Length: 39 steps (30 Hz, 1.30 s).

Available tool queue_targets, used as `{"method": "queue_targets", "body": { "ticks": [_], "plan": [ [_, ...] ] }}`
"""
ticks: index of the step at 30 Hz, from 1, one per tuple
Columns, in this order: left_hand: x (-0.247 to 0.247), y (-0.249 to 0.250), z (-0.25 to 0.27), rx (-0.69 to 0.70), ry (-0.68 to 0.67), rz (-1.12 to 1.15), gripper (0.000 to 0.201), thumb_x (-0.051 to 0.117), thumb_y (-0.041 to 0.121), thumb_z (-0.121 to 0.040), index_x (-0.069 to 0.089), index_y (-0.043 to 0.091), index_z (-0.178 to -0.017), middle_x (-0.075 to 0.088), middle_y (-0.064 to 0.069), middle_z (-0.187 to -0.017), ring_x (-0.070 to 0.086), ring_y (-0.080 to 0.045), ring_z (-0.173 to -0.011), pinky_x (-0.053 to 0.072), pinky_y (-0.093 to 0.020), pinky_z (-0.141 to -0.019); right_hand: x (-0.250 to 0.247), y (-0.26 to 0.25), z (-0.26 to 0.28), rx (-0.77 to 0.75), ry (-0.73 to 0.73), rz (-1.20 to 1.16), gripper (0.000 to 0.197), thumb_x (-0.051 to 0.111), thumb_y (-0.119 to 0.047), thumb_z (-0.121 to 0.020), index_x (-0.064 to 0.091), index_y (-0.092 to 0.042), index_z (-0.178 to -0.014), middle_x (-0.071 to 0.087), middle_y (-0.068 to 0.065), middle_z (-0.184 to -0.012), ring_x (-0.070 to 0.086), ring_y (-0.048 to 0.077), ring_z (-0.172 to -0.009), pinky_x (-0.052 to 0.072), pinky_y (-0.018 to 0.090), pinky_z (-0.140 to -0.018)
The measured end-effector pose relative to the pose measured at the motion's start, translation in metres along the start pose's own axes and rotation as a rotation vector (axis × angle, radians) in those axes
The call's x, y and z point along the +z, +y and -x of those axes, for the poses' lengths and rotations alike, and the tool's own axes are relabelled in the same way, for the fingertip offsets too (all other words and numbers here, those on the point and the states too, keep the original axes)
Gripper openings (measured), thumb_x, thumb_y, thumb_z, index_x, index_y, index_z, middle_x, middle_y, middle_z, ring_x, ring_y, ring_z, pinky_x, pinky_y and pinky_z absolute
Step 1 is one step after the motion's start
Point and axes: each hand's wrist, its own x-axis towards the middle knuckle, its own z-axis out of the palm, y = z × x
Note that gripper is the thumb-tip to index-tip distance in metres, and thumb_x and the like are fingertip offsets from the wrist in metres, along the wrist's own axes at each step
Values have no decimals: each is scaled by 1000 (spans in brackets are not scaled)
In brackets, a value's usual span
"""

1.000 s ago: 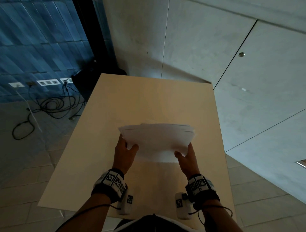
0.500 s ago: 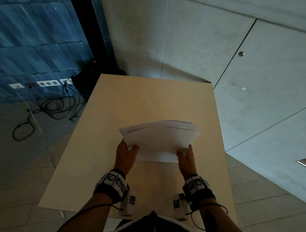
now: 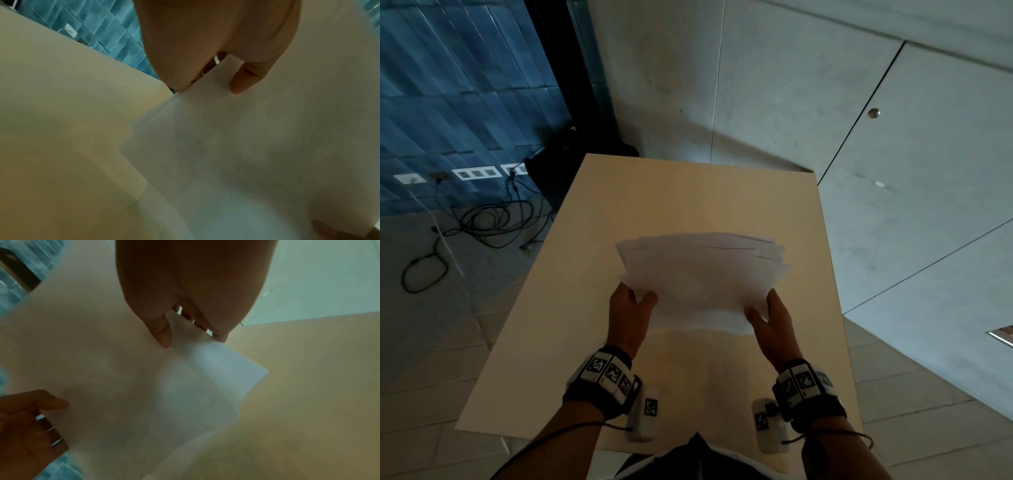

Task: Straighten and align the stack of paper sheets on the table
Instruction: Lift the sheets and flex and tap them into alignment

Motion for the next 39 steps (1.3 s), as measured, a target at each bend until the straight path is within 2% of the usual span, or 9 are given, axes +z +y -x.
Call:
{"method": "queue_targets", "body": {
  "ticks": [3, 5, 11, 17, 22, 25, 29, 33, 39],
  "plan": [
    [0, 3, -2, 16, -40, -17, 38, 59, -5, -83, 57, 14, -116, 64, 7, -99, 60, -4, -91, 50, -9, -71, -3, -4, -3, 11, -91, -17, 45, 55, -7, -91, 51, -32, -129, 64, 0, -127, 60, 18, -116, 50, 36, -99],
    [-2, 5, -4, 38, -66, -43, 39, 60, -3, -83, 57, 18, -116, 65, 7, -101, 60, 1, -93, 50, -9, -73, -8, -7, -6, 26, -158, -24, 50, 57, -9, -88, 52, -31, -132, 64, 0, -129, 60, 18, -118, 49, 37, -99],
    [-5, 1, -7, 16, -122, -128, 36, 60, 4, -85, 58, 25, -114, 66, 6, -106, 62, -6, -99, 50, -31, -90, -18, -8, -13, 73, -229, -76, 58, 57, 1, -86, 50, -30, -134, 64, 3, -130, 60, 20, -120, 49, 42, -103],
    [-1, 1, 4, 27, -65, -110, 39, 60, 3, -87, 54, 9, -125, 63, -2, -109, 60, -10, -93, 47, -6, -71, -14, -1, -1, 23, -162, -52, 47, 54, -1, -92, 53, -28, -131, 65, -4, -125, 60, -5, -112, 50, 12, -88],
    [0, 11, 2, 110, -43, -67, 32, 60, -4, -84, 58, 10, -113, 63, 5, -98, 59, 16, -84, 47, -4, -71, -14, 0, 1, 23, -82, -114, 35, 60, -7, -92, 58, -24, -122, 67, -6, -117, 63, 5, -109, 49, 21, -93],
    [3, 14, 1, 117, -55, -46, 36, 60, -5, -84, 55, 17, -112, 60, 14, -101, 58, 16, -87, 47, -3, -74, -11, 0, -4, 41, -19, -111, 27, 63, -7, -90, 61, -23, -111, 68, -4, -109, 64, 12, -104, 50, 26, -92],
    [6, 14, 1, 138, -80, -80, 37, 58, -5, -86, 53, 25, -108, 58, 17, -101, 56, 19, -88, 44, 0, -75, -9, 11, -13, 68, 0, -53, 27, 66, -8, -88, 65, -10, -114, 70, 10, -110, 65, 24, -106, 51, 41, -97],
    [8, 8, -1, 117, -108, -106, 36, 58, -2, -86, 55, 25, -110, 60, 16, -103, 57, 16, -92, 47, -4, -77, -8, 22, -18, 107, 17, 0, 22, 67, -9, -87, 68, 3, -105, 71, 20, -102, 66, 33, -102, 52, 47, -94],
    [7, -4, -3, 46, -65, -102, 34, 59, -1, -84, 57, 17, -113, 62, 7, -101, 59, -7, -94, 49, -6, -72, -7, 16, -17, 104, -20, -52, 36, 62, -8, -90, 58, -8, -126, 65, 3, -118, 61, 20, -111, 47, 29, -93]
  ]
}}
